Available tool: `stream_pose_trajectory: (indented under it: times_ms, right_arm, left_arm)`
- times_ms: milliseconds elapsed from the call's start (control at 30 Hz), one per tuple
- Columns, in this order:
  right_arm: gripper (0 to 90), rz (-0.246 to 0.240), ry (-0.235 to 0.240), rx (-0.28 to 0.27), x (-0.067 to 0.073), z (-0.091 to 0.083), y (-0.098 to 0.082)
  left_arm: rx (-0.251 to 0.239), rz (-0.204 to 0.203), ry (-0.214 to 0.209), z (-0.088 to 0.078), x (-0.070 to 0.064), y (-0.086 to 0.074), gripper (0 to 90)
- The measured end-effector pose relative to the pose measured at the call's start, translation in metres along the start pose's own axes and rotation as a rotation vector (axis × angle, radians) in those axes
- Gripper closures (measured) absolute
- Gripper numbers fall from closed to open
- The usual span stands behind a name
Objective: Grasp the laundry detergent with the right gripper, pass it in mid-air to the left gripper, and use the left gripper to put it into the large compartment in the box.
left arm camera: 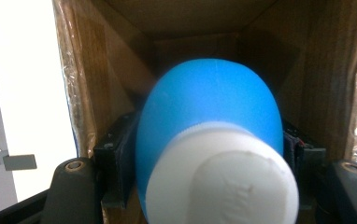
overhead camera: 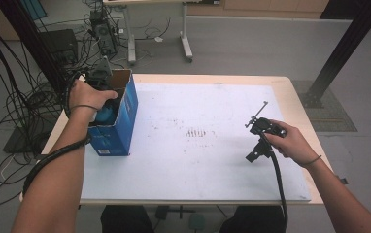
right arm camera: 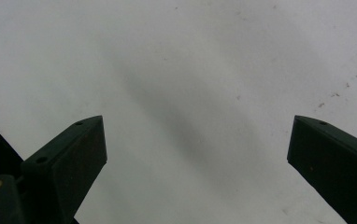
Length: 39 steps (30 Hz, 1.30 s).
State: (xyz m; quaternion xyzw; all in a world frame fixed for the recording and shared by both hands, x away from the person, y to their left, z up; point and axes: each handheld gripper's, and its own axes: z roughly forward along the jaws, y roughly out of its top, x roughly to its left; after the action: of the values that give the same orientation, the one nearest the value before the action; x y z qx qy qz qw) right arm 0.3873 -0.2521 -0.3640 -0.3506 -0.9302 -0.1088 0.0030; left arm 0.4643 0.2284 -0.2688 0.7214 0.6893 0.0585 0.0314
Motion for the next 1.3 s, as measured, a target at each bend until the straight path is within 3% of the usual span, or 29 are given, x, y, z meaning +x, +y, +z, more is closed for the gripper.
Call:
stream_pose_trajectory:
  times_ms: [267, 567, 800, 1300]
  right_arm:
    - [4.8, -0.001, 0.0, 0.001, 0.0, 0.001, 0.0]
    - [4.8, -0.009, 0.0, -0.001, 0.001, 0.0, 0.001]
    - [4.7, -0.007, -0.002, 0.0, 0.002, -0.002, 0.002]
    - [4.6, -0.014, -0.008, -0.004, 0.003, -0.007, 0.007]
  left_arm:
    - [0.016, 0.003, -0.007, -0.007, -0.002, 0.0, 31.1]
    - [-0.002, 0.003, 0.021, -0.023, 0.0, 0.0, 29.7]
    - [0.004, 0.008, 0.0, -0.033, 0.0, 0.0, 27.4]
    - [-0.059, 0.048, -0.047, -0.077, -0.012, -0.002, 18.0]
